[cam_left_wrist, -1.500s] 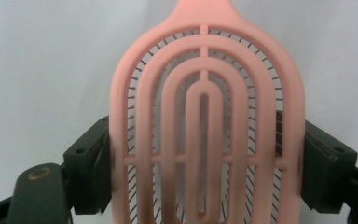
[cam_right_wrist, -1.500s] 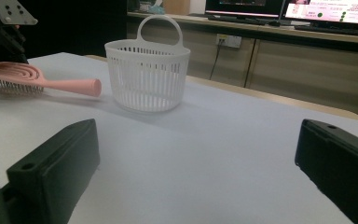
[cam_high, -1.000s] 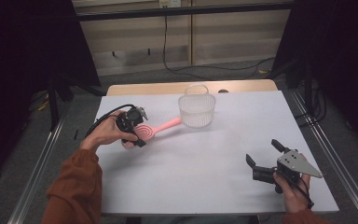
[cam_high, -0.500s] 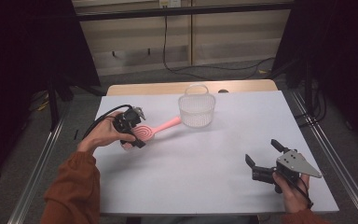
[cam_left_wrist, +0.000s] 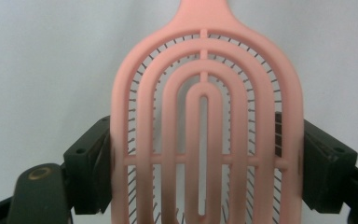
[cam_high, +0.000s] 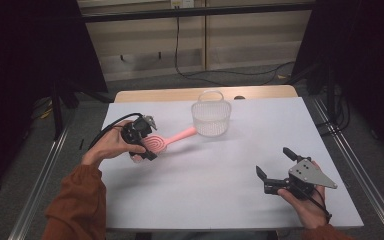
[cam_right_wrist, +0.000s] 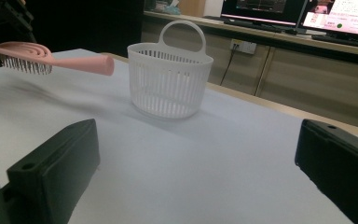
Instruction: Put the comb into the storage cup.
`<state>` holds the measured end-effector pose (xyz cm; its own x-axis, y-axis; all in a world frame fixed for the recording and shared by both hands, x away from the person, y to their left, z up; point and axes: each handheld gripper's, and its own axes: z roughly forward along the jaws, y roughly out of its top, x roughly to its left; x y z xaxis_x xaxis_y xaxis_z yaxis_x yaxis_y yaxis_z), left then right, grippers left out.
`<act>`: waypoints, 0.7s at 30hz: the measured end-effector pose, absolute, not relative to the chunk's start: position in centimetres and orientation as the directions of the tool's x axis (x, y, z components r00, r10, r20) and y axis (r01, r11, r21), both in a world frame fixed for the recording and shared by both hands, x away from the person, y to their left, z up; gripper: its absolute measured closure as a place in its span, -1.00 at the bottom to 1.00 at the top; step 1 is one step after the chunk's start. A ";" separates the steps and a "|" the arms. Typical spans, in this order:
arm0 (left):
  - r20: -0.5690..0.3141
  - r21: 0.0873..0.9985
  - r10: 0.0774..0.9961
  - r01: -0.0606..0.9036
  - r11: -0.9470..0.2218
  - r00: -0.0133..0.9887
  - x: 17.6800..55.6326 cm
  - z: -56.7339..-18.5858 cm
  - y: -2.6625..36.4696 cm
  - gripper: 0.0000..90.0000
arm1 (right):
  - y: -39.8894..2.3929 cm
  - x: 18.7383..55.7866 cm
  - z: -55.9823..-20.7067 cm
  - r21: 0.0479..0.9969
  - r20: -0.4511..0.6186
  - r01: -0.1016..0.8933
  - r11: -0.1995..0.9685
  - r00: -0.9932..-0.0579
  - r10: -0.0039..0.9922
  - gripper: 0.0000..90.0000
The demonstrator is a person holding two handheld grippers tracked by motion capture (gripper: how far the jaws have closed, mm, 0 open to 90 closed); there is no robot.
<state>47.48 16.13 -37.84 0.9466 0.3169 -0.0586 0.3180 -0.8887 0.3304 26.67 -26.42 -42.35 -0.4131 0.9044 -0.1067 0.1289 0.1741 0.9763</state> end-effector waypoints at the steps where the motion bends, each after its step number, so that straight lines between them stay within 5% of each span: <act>1: -0.063 0.333 0.312 0.315 -0.889 0.948 47.4 -37.7 16.1 -0.56 | -26.3 26.8 -42.3 0.976 -0.113 0.122 0.180 -0.419 0.901 -1.00; 21: -0.067 0.344 0.250 0.257 -0.903 0.966 45.8 -36.9 14.8 -0.56 | -20.7 28.8 -41.1 0.935 -0.257 0.061 0.351 -0.567 0.783 -0.95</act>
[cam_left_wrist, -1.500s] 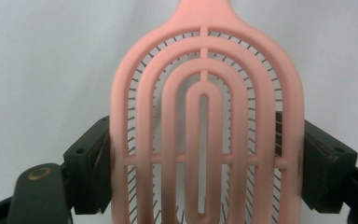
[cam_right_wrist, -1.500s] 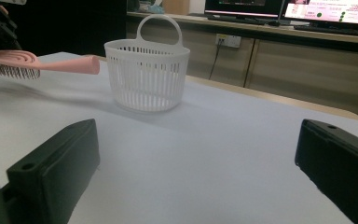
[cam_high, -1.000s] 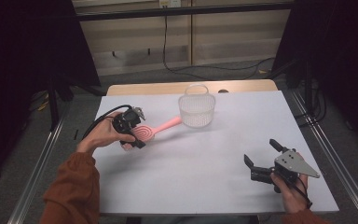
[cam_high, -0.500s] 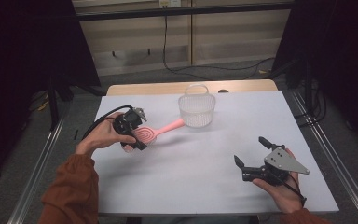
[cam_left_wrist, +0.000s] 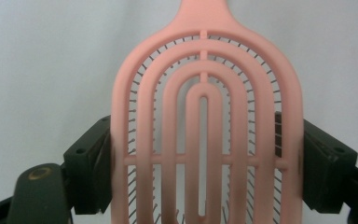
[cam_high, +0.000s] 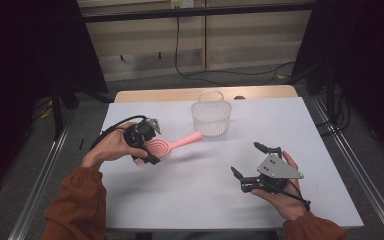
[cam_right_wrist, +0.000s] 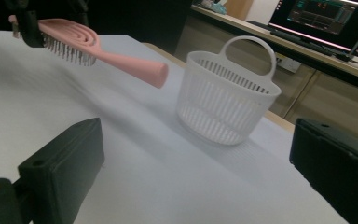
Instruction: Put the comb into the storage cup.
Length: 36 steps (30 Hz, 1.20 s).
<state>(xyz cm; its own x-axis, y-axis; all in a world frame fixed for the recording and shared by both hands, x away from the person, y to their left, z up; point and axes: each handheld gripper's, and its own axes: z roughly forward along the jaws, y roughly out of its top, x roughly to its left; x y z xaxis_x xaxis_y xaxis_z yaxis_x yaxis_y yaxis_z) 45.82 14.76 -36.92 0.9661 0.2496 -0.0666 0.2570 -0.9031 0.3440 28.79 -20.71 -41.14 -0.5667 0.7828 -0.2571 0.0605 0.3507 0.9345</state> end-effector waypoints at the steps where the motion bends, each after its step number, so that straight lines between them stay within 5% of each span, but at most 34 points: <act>1: -0.068 0.340 0.246 0.255 -0.905 0.967 45.8 -36.9 14.6 -0.56 | -20.4 28.8 -41.1 0.930 -0.274 0.050 0.365 -0.569 0.776 -0.95; 36: -0.061 0.356 0.136 0.149 -0.923 0.989 44.8 -34.7 10.5 -0.56 | -12.5 31.6 -39.6 0.754 -0.589 -0.152 0.639 -0.589 0.554 -0.82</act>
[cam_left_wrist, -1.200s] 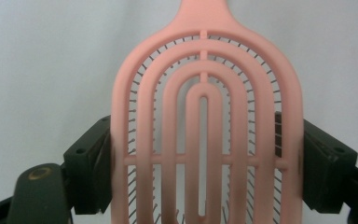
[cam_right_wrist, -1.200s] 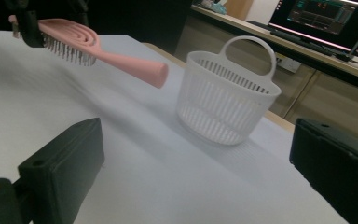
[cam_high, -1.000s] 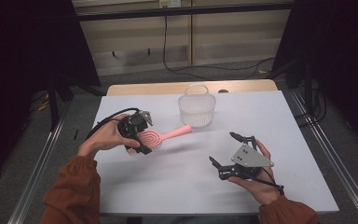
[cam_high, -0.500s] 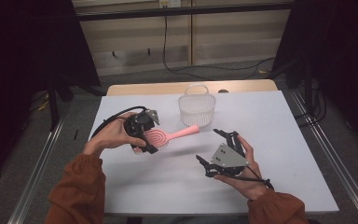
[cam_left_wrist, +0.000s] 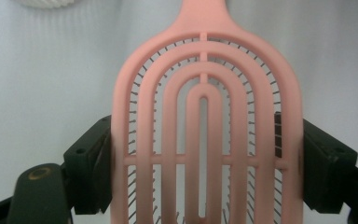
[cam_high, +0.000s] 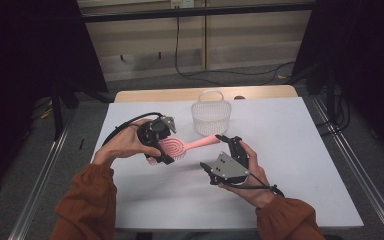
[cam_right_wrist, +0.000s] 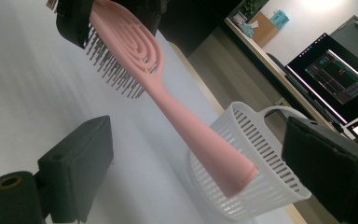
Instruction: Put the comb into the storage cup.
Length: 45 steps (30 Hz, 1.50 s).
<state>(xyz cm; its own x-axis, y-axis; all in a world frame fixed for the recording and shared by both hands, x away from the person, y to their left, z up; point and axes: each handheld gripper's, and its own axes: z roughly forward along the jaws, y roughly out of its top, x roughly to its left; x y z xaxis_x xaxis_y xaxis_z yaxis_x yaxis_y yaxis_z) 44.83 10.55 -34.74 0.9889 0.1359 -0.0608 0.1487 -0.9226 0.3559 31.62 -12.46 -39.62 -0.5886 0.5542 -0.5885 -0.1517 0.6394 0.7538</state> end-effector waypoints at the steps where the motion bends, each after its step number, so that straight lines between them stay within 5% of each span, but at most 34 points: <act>1: -0.055 0.358 0.136 0.147 -0.922 0.989 44.8 -34.7 10.5 -0.56 | -12.4 31.7 -39.7 0.752 -0.590 -0.158 0.640 -0.594 0.547 -0.81; 23: -0.067 0.352 0.114 0.130 -0.927 0.991 44.1 -34.6 8.6 -0.56 | -11.5 32.3 -40.4 0.633 -0.706 -0.205 0.746 -0.547 0.449 -0.54; 35: -0.060 0.352 0.090 0.105 -0.930 0.994 43.9 -33.9 7.7 -0.56 | -10.7 32.2 -40.5 0.488 -0.813 -0.250 0.836 -0.478 0.331 -0.35; 45: -0.051 0.351 0.075 0.088 -0.932 0.996 43.7 -33.8 6.8 -0.56 | -9.8 31.9 -41.6 0.348 -0.883 -0.275 0.896 -0.417 0.215 0.08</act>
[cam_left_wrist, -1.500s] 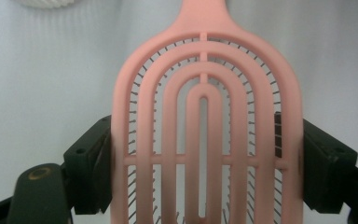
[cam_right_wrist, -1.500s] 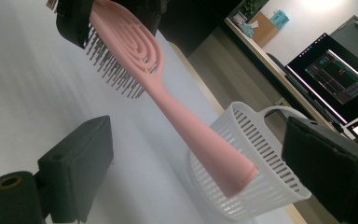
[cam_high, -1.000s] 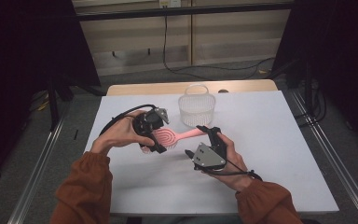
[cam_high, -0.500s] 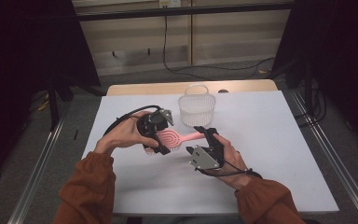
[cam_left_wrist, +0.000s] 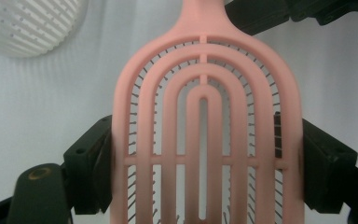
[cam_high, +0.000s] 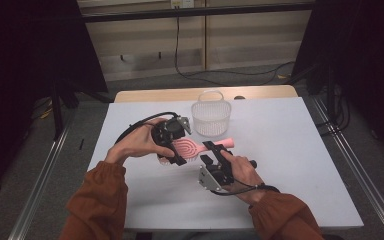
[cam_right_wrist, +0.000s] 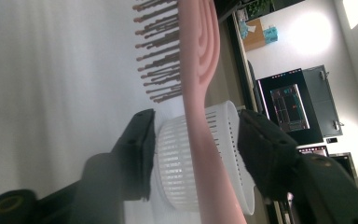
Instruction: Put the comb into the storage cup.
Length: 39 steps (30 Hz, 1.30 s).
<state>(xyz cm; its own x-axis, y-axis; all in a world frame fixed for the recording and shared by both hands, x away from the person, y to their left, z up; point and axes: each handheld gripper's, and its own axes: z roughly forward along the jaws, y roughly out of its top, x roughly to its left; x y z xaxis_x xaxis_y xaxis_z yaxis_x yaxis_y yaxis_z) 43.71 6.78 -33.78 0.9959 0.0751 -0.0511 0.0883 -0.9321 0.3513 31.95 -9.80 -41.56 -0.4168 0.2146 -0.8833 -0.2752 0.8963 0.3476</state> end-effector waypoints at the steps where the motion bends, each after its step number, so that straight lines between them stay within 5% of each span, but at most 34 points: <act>1: -0.047 0.352 0.076 0.088 -0.932 0.996 43.7 -33.8 6.7 -0.56 | -9.8 31.9 -41.6 0.339 -0.890 -0.275 0.900 -0.402 0.212 0.12; 14: -0.063 0.347 0.080 0.097 -0.933 0.995 43.9 -33.8 6.2 -0.56 | -9.4 32.5 -42.3 0.244 -0.931 -0.279 0.929 -0.336 0.143 0.58; 39: -0.084 0.357 0.086 0.110 -0.928 0.993 44.5 -34.2 5.2 -0.57 | -8.9 32.9 -43.2 0.198 -0.948 -0.211 0.957 -0.291 0.132 0.79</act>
